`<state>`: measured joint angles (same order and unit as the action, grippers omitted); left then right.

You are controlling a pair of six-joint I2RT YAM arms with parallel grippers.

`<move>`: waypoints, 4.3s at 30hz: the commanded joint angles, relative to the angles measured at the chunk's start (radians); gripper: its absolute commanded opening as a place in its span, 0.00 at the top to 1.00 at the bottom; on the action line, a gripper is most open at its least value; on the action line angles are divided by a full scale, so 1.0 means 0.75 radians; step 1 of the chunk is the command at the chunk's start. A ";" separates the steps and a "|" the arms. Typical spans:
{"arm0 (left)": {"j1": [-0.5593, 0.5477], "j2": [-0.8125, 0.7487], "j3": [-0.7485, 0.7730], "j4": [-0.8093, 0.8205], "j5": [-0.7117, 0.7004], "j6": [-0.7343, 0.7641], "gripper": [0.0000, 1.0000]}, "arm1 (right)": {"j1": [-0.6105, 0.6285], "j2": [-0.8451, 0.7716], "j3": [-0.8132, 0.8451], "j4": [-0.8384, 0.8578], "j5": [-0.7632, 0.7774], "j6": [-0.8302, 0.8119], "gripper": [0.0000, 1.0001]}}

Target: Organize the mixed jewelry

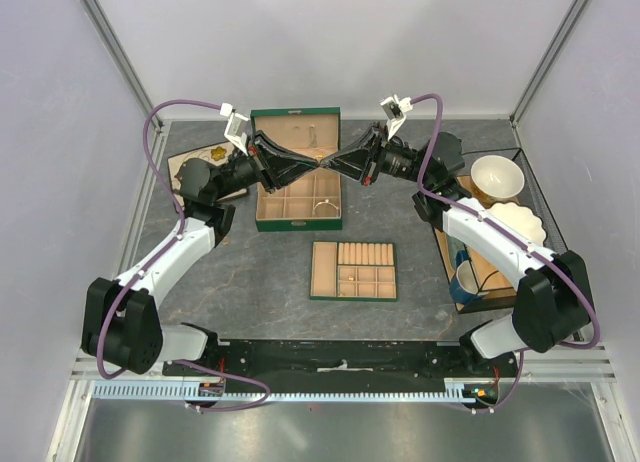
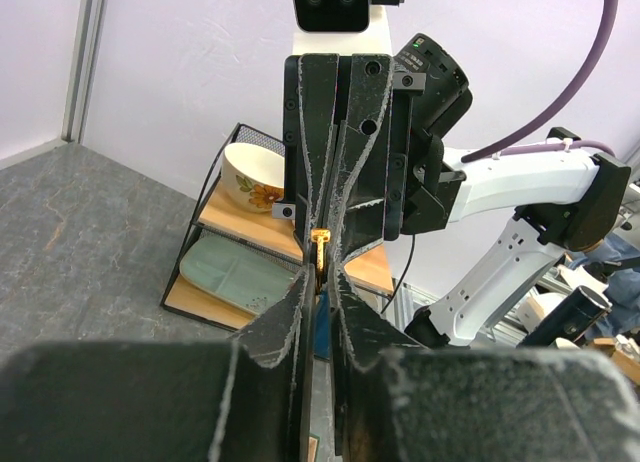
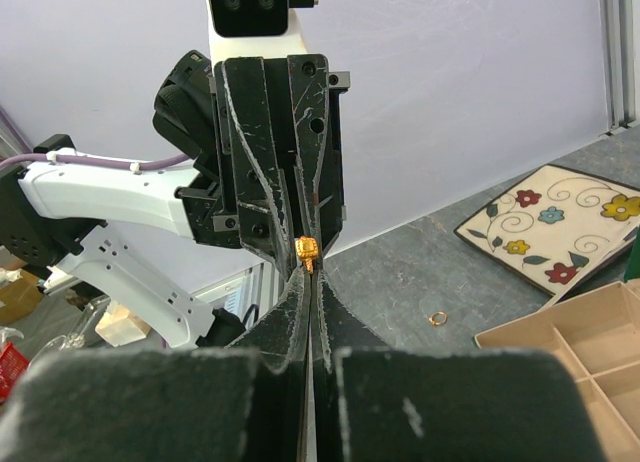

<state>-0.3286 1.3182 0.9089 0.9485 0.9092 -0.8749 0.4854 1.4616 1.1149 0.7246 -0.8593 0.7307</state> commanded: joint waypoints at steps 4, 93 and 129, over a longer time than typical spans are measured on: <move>-0.008 -0.005 0.028 0.093 -0.018 -0.028 0.92 | 0.003 0.002 0.000 0.034 -0.010 -0.013 1.00; -0.106 -0.060 0.351 -1.437 0.326 1.095 0.98 | 0.054 0.027 0.477 -1.430 -0.249 -1.036 0.78; 0.191 -0.193 0.244 -1.412 -0.259 0.939 0.35 | 0.081 -0.226 -0.083 -1.662 1.051 -1.075 1.00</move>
<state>-0.1917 1.1938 1.0889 -0.0616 0.8062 -0.2096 0.5400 1.3563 1.1080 -0.5083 -0.2272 -0.0841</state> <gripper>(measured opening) 0.653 0.020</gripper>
